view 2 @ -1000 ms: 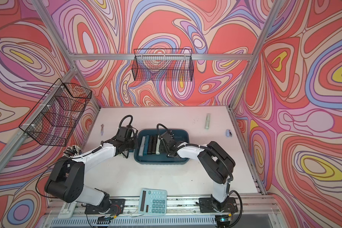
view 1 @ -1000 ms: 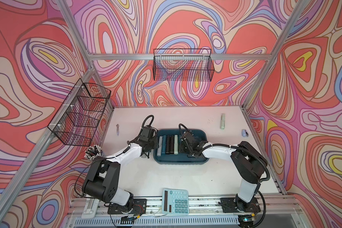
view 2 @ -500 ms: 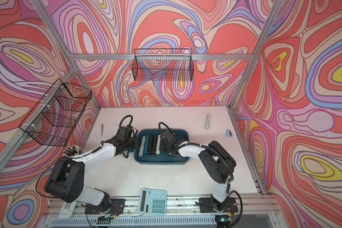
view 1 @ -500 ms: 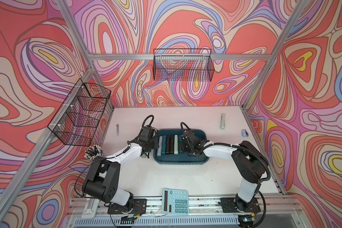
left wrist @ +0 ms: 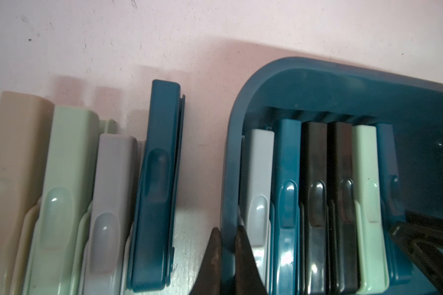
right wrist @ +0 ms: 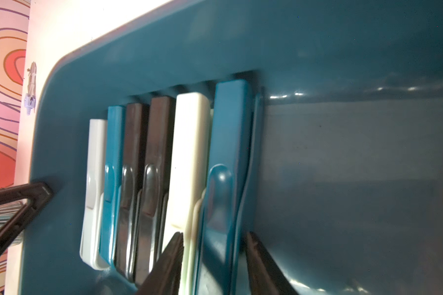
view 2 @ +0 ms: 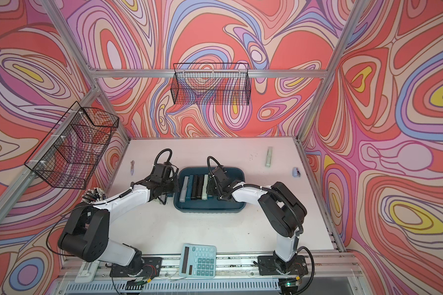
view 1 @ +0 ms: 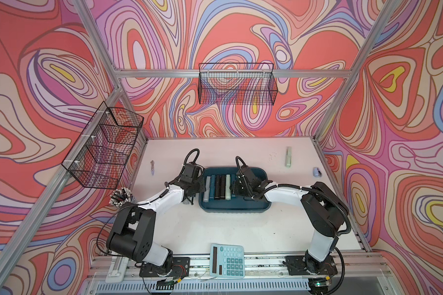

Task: Put the pruning pliers into the storage box
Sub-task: Place the pruning pliers in the storage box.

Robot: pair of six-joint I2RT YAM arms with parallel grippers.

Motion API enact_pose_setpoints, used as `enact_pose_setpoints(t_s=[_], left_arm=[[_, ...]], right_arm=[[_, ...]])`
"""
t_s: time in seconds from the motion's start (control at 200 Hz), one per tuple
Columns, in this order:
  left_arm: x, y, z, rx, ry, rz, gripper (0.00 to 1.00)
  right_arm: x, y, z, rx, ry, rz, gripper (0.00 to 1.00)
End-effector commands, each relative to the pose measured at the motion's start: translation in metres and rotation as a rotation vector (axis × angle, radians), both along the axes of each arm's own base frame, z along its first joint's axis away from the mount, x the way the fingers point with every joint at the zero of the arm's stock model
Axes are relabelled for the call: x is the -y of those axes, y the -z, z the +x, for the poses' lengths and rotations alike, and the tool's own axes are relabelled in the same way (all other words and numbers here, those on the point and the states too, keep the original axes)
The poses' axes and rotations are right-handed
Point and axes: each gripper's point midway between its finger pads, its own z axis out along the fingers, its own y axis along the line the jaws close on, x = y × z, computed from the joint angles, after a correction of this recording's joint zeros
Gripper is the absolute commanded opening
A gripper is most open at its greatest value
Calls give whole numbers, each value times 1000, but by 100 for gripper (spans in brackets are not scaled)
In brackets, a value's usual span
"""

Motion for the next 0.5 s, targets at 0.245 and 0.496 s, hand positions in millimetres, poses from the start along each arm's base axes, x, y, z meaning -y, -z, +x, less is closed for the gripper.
enact_pose_setpoints(t_s=[0.245,0.496], left_arm=[[2,10,-4,-36,6,-2,6],[1,9,-4,-35,9,4,6]], right_arm=[[68,-91,40,197,110,-104,49],[161,-98,65,180,256,-209,52]])
